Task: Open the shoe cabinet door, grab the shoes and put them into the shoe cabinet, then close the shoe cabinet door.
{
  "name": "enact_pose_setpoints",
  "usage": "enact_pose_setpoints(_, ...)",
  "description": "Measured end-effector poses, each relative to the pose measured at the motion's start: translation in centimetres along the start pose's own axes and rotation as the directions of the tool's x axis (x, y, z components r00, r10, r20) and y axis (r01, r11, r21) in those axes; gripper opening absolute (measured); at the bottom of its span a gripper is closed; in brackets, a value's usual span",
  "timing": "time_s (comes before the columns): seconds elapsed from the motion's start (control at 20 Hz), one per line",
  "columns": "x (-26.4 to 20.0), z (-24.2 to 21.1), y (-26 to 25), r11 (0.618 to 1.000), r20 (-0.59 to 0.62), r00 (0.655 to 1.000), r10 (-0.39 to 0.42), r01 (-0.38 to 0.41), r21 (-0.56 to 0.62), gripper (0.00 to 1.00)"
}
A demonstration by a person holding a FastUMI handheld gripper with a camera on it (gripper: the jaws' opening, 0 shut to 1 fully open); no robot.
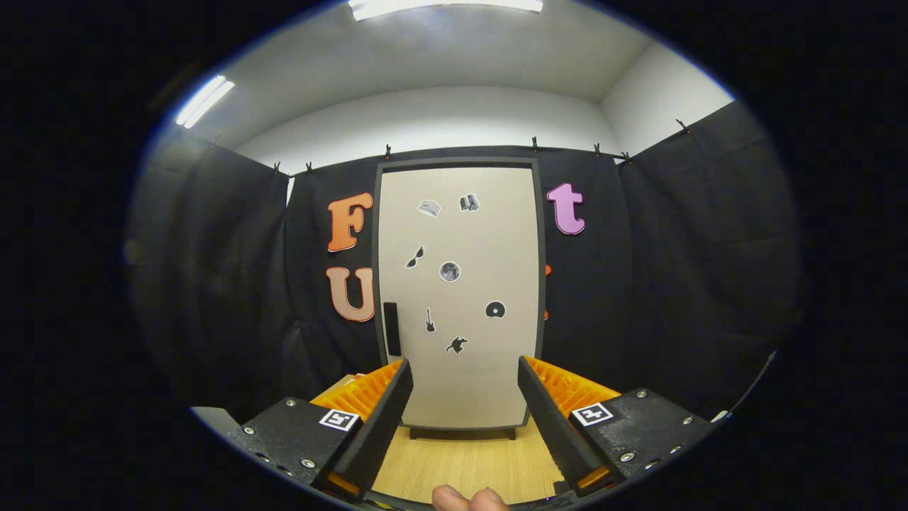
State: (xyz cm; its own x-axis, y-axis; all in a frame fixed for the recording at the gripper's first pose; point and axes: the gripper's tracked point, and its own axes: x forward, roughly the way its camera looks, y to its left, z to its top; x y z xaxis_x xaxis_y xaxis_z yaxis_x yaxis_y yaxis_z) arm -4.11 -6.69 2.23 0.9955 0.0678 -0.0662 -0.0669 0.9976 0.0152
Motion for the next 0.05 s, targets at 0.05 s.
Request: enact_pose_setpoints(0.05, -0.16, 0.27, -0.59, 1.0, 0.002, 1.0, -0.019, 0.019, 0.013, 0.93)
